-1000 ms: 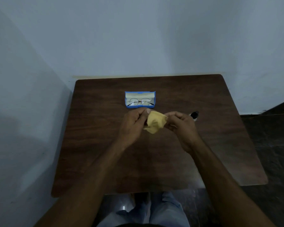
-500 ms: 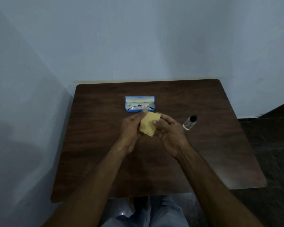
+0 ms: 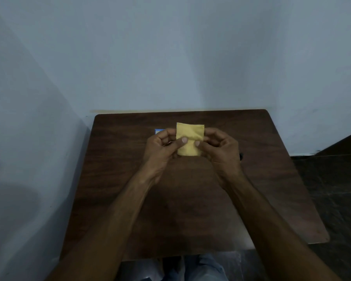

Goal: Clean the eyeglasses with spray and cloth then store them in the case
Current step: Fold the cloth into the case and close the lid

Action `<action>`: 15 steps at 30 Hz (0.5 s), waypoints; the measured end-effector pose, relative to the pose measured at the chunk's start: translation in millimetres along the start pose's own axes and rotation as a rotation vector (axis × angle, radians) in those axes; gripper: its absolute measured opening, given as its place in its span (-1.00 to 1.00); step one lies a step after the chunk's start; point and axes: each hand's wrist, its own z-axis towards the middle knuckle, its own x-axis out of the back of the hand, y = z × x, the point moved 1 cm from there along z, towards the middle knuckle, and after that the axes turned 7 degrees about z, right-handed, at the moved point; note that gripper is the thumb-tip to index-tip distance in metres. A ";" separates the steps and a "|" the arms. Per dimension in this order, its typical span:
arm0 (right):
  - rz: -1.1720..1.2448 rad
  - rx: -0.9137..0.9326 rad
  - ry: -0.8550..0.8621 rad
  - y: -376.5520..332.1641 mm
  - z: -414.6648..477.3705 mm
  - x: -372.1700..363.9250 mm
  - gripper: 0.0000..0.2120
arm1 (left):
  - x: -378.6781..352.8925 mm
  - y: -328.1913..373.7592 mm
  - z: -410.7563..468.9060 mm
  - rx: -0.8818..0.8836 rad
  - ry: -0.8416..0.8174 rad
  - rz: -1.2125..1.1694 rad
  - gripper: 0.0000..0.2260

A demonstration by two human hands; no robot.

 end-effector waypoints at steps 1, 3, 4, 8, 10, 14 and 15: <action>-0.005 0.050 -0.012 -4.9 2.6 -0.5 -0.76 | 1.8 6.1 0.5 -0.048 -0.029 -0.002 -0.82; -0.023 0.140 -0.060 -14.3 5.9 -0.6 -0.81 | 6.5 17.5 1.3 -0.146 -0.075 0.016 -0.86; -0.047 0.176 -0.084 -17.4 7.6 -0.1 -0.79 | 7.5 22.5 1.5 -0.180 -0.090 0.033 -0.84; -0.197 0.285 -0.126 -22.8 16.2 1.9 -0.68 | 7.0 25.5 6.3 -0.154 -0.099 0.025 -0.74; -0.261 0.298 -0.132 -21.9 19.2 2.6 -0.70 | 5.0 21.7 8.7 -0.104 -0.078 0.006 -0.74; -0.150 0.130 -0.093 -13.1 22.1 11.2 -0.78 | 2.3 8.3 11.7 -0.103 -0.034 0.078 -0.72; -0.123 0.075 -0.080 -8.6 22.5 12.1 -0.81 | 3.6 2.4 13.9 -0.098 -0.024 0.093 -0.67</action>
